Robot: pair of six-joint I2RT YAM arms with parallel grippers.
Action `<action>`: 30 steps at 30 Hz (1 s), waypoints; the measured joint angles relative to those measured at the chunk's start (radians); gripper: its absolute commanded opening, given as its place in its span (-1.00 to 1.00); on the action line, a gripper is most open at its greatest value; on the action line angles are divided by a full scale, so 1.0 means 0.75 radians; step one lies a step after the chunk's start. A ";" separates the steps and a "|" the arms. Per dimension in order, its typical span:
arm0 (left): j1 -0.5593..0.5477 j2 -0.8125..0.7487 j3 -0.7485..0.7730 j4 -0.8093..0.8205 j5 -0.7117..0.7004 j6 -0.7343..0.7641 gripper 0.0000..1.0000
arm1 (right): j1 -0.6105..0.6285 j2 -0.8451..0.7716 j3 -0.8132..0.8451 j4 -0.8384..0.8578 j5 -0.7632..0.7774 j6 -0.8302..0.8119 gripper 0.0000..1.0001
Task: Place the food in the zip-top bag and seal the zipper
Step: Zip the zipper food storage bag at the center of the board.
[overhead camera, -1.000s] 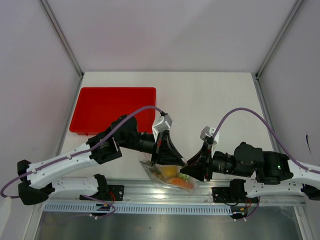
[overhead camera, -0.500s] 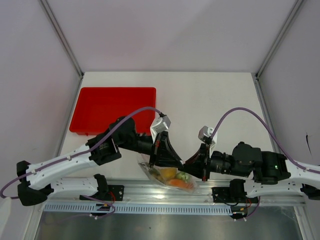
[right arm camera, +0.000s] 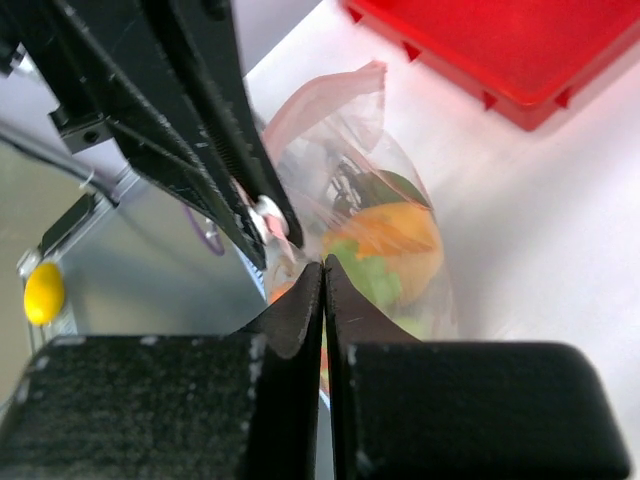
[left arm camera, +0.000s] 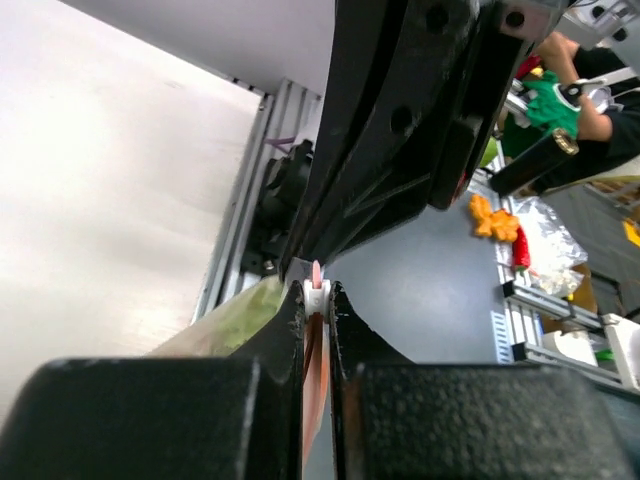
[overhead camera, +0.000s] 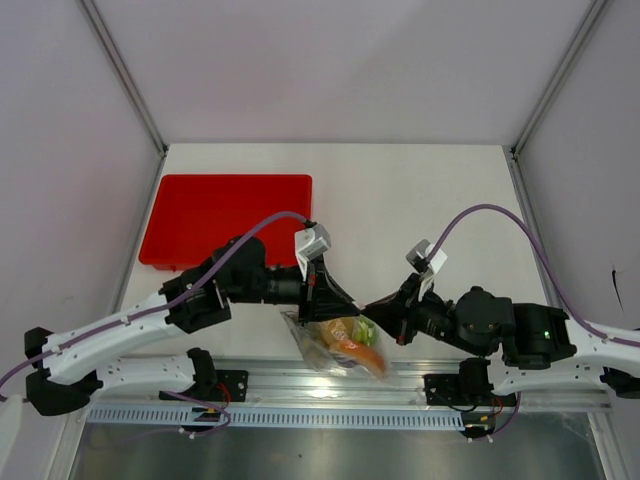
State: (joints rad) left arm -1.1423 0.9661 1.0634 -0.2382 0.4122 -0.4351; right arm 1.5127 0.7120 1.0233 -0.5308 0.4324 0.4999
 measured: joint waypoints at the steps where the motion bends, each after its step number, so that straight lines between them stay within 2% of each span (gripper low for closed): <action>1: 0.000 -0.009 0.000 -0.018 -0.021 0.007 -0.85 | 0.000 -0.004 0.000 -0.003 0.020 0.004 -1.00; 3: 0.000 -0.031 0.000 -0.063 -0.054 0.027 -0.86 | 0.000 -0.013 0.000 -0.016 0.072 0.013 -1.00; 5: 0.000 -0.052 0.000 -0.110 -0.069 0.039 -0.98 | -0.003 -0.026 0.000 -0.038 0.108 0.010 -1.00; 7: 0.000 -0.067 0.000 -0.138 -0.072 0.058 -0.99 | -0.009 -0.037 0.000 -0.040 0.084 -0.009 -1.00; 11: 0.000 -0.051 0.027 -0.164 -0.039 0.090 -0.99 | -0.020 -0.049 0.030 -0.046 -0.074 -0.071 0.05; 15: 0.000 -0.005 0.089 -0.165 0.005 0.103 -0.99 | -0.022 -0.042 0.072 -0.056 -0.234 -0.127 0.32; 21: 0.000 0.027 0.112 -0.145 0.049 0.093 -0.99 | -0.024 0.044 0.066 -0.037 -0.382 -0.140 0.30; 25: 0.000 0.028 0.112 -0.132 0.073 0.087 -0.99 | -0.028 0.114 0.012 -0.012 -0.402 -0.144 0.26; 27: 0.000 0.028 0.112 -0.131 0.089 0.079 -0.99 | -0.041 0.141 -0.020 -0.005 -0.402 -0.150 0.15; 30: 0.000 0.028 0.112 -0.127 0.099 0.077 -0.99 | -0.067 0.143 -0.051 0.019 -0.403 -0.153 -0.11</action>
State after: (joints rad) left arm -1.1423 0.9874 1.1477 -0.3336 0.4862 -0.3771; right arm 1.4628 0.8192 0.9852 -0.5163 0.1303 0.3851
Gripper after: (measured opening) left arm 0.066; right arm 0.518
